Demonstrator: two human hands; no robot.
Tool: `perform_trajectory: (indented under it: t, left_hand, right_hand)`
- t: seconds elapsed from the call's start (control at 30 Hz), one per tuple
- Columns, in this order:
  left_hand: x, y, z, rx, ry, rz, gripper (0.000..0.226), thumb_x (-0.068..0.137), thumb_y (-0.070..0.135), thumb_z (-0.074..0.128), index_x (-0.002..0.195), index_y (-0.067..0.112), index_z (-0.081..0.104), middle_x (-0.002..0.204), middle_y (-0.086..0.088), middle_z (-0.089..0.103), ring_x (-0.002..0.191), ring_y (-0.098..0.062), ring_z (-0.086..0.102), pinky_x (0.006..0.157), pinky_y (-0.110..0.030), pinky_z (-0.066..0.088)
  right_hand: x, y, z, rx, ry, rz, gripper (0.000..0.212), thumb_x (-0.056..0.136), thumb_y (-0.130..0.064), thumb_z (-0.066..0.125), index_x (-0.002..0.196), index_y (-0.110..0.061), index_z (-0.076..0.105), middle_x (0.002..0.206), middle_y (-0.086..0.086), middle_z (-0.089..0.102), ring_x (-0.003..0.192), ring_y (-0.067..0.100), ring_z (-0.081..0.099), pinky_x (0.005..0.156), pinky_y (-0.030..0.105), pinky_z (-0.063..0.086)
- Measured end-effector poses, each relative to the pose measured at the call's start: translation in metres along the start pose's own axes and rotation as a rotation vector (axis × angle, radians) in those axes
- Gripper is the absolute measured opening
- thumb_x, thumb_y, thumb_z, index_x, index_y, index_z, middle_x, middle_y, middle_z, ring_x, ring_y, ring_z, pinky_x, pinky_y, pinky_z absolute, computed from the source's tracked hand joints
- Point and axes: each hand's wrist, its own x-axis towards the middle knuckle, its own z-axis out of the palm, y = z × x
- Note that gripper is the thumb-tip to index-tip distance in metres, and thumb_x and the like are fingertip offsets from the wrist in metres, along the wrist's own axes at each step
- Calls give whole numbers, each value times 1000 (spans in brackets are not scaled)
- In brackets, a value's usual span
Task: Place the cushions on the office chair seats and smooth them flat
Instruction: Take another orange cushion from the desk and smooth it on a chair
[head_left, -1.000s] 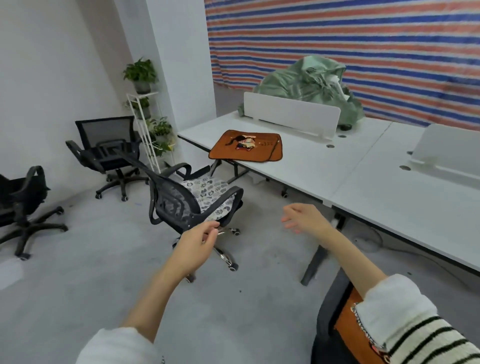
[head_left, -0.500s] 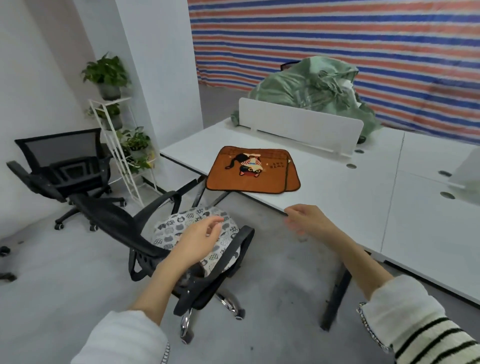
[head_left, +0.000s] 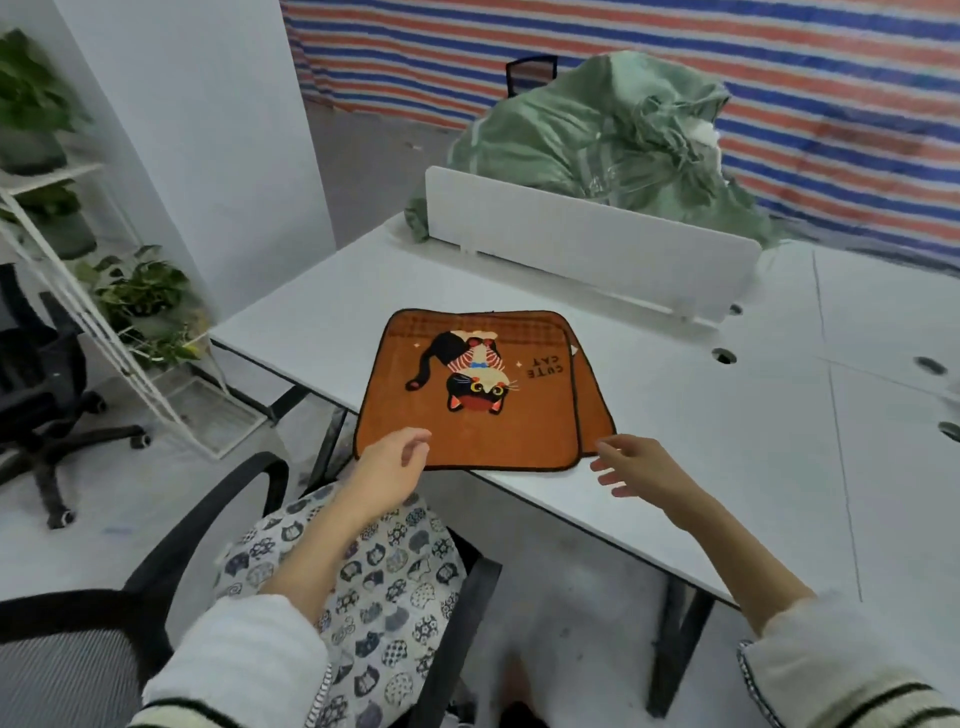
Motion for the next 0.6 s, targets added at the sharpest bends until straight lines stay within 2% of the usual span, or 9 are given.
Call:
perform_trajectory:
  t: [0.17,0.3,0.4,0.5,0.53,0.6]
  left_hand:
    - [104,-44,14,-81,21,-179,41,99,23,39,138,12,41,145,-7,42,132,-19,40,109,-28,30]
    - [164,-62,27,-56,62,-299,47,99,23,37,143,7,31,150,-9,31,139,-20,30,114,-29,21]
    - [220,-83,40,-11,35,-432,50,100,22,36,146,6,25,154,-11,22,143,-21,20,117,-30,14]
    - [247,-104,40,16,25,-535,55,100,25,35,148,6,17,156,-13,15,144,-25,15,119,-35,10]
    - [254,-111,40,48,24,-570,55,99,25,35,148,6,16,155,-15,16,143,-28,16,119,-37,11]
    - [265,-125,42,126,42,-632,52,98,24,36,145,5,24,147,-21,30,136,-35,28,115,-46,23]
  right_hand:
    - [132,-11,5,-118,-29,16,41,98,-35,41,128,-10,53,128,9,58,114,27,57,98,41,48]
    - [219,-19,10,-201,-40,47,47,99,-33,41,138,-7,43,140,12,48,127,29,47,103,39,39]
    - [292,-16,14,-249,-38,138,50,98,-31,42,139,-3,39,141,16,46,128,32,45,105,43,38]
    - [322,-12,18,-281,-4,172,42,97,-29,44,127,0,48,128,18,54,119,37,50,100,44,41]
    - [329,-8,19,-312,17,164,41,95,-31,45,123,-2,51,126,19,56,116,38,51,100,46,42]
    - [343,-3,21,-354,44,199,43,92,-36,47,120,-4,52,127,23,52,118,40,47,102,50,40]
